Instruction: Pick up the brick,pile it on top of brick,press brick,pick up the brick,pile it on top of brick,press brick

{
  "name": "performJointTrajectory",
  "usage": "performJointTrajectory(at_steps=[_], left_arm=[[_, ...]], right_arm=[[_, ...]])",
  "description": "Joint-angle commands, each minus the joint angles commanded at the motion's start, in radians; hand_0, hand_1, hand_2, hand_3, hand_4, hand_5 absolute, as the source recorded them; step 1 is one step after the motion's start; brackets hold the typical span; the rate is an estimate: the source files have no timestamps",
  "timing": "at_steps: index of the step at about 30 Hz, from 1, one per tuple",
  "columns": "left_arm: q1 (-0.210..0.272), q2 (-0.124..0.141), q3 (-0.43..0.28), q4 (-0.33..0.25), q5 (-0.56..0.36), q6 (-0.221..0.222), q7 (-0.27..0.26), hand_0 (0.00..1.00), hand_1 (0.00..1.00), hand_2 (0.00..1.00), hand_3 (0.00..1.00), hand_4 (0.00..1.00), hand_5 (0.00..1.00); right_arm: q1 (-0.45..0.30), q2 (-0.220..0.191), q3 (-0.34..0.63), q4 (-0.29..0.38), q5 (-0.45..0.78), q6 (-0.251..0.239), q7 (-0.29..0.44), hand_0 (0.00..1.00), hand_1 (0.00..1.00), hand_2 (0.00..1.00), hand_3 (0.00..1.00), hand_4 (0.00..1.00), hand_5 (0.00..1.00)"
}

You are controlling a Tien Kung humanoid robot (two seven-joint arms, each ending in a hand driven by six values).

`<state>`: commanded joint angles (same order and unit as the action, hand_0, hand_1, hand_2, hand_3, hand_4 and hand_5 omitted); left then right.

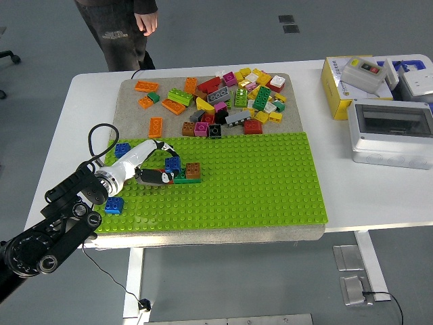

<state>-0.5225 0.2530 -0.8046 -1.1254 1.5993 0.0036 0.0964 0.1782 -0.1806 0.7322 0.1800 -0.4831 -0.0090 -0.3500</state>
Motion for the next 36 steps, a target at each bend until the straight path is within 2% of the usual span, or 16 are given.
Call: performJointTrajectory(at_steps=[24, 36], left_arm=[[-0.016, -0.024, 0.041, 0.043, -0.05, 0.008, -0.019, 0.998, 0.933, 0.88, 0.571, 0.676, 0.18], [-0.024, -0.028, 0.049, 0.075, -0.069, 0.016, -0.031, 0.998, 0.927, 0.879, 0.571, 0.676, 0.18]], right_arm=[[-0.002, 0.007, -0.006, 0.0, 0.004, -0.002, 0.002, 0.73, 0.664, 0.645, 0.841, 0.656, 0.998], [0.0, 0.009, -0.01, 0.0, 0.009, -0.003, 0.004, 0.73, 0.664, 0.645, 0.842, 0.655, 0.998]])
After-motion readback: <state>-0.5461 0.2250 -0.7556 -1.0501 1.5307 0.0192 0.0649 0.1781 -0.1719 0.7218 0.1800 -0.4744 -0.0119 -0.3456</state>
